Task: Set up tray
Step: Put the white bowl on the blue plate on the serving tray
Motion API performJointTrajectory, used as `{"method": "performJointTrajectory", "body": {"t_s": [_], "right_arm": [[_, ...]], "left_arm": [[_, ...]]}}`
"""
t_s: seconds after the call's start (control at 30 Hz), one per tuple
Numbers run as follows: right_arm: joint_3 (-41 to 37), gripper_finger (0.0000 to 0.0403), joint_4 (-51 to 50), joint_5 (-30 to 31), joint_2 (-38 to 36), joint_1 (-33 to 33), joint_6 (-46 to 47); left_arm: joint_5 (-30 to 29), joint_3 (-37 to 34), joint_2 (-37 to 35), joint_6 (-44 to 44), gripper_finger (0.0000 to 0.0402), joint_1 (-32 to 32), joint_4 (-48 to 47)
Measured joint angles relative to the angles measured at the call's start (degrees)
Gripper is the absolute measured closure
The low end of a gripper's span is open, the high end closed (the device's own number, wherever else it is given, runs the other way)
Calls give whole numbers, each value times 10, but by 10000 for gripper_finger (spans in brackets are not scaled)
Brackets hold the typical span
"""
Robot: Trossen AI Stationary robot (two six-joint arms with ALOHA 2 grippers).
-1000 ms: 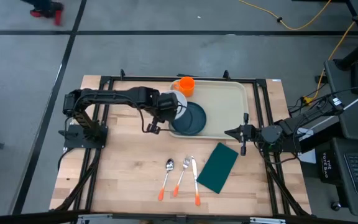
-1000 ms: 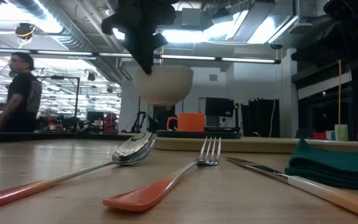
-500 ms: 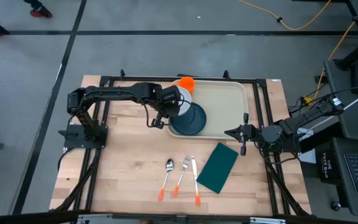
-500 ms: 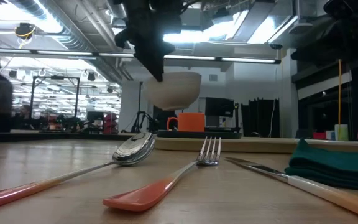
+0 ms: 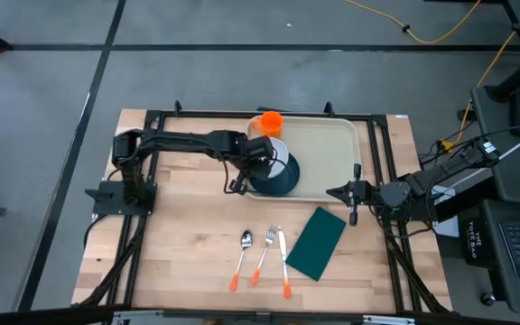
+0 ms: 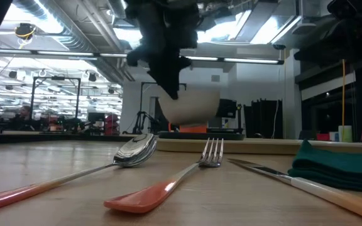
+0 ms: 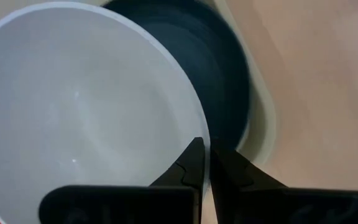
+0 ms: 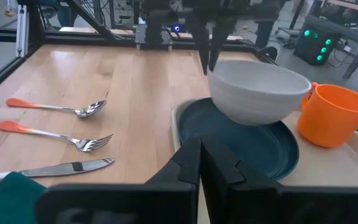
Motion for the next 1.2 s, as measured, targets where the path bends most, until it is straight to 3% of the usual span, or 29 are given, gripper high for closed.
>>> {"method": "performJointTrajectory", "body": {"t_s": [0.27, 1.2], "right_arm": [[0, 391, -3, 0, 0, 0, 0], [0, 391, -6, 0, 4, 0, 0]], "left_arm": [[-33, 0, 41, 12, 398, -8, 24], [15, 0, 51, 16, 393, -12, 63]]}}
